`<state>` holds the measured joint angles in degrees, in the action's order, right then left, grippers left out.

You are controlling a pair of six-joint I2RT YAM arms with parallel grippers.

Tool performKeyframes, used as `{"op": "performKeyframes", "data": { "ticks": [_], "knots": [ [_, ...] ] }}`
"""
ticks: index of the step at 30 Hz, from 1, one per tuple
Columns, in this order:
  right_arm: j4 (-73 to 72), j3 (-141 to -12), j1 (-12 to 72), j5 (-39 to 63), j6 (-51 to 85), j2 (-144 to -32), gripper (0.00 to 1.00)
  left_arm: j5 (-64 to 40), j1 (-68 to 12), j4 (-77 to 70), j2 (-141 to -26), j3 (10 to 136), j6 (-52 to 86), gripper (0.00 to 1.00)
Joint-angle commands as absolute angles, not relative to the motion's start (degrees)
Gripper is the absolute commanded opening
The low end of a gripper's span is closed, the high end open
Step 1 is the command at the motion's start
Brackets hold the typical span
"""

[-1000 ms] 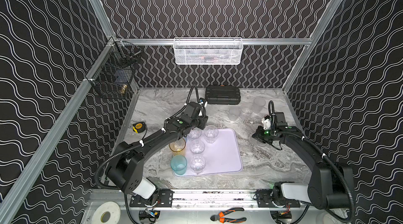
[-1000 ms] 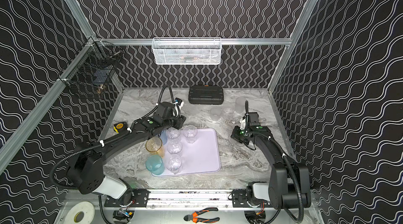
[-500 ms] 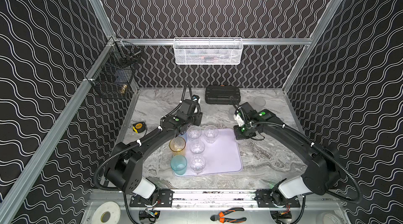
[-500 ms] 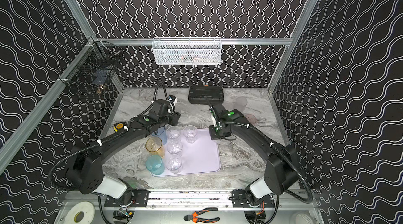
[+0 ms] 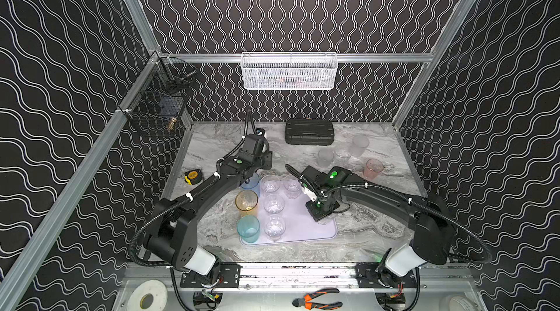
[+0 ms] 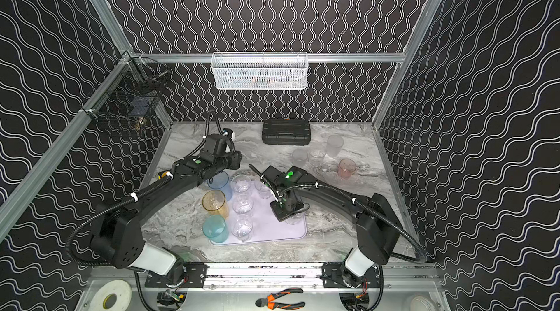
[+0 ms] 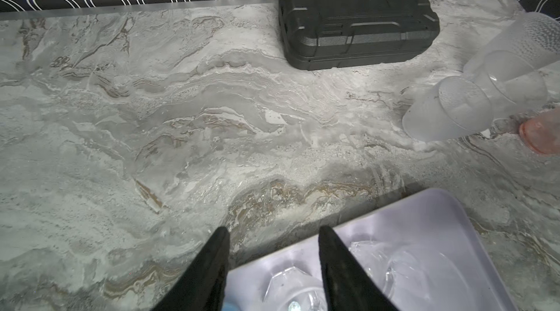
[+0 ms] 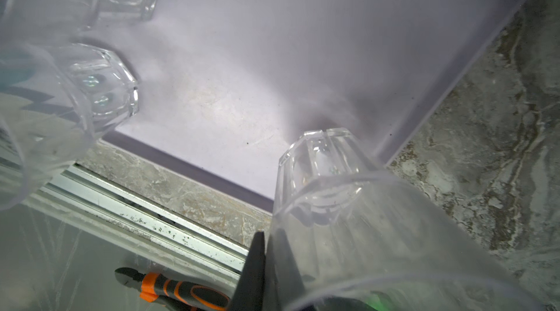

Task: Place the glasses into the tray
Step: Place the glass on the tray.

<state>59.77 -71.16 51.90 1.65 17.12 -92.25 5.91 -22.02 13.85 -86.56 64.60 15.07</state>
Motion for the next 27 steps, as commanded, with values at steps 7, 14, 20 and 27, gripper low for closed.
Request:
{"op": "performKeyframes", "data": {
  "ticks": [7, 14, 20, 27],
  "knots": [
    [49.71, -70.59, 55.09, 2.19, 18.47, -97.11, 0.0, 5.89, -21.54, 13.12, -85.58, 64.08, 15.73, 0.52],
    [47.21, -74.44, 56.23, 4.06, 17.44, -102.11, 0.03, 5.61, -21.27, 12.64, -85.83, 63.59, 15.81, 0.52],
    [45.72, -77.35, 56.45, 4.42, 16.34, -105.95, 0.08, 5.27, -21.18, 12.04, -85.85, 62.95, 15.46, 0.52],
    [46.61, -81.77, 56.39, 3.97, 15.76, -105.6, 0.3, 4.67, -21.17, 11.61, -86.14, 62.83, 14.82, 0.52]
  ]
}}
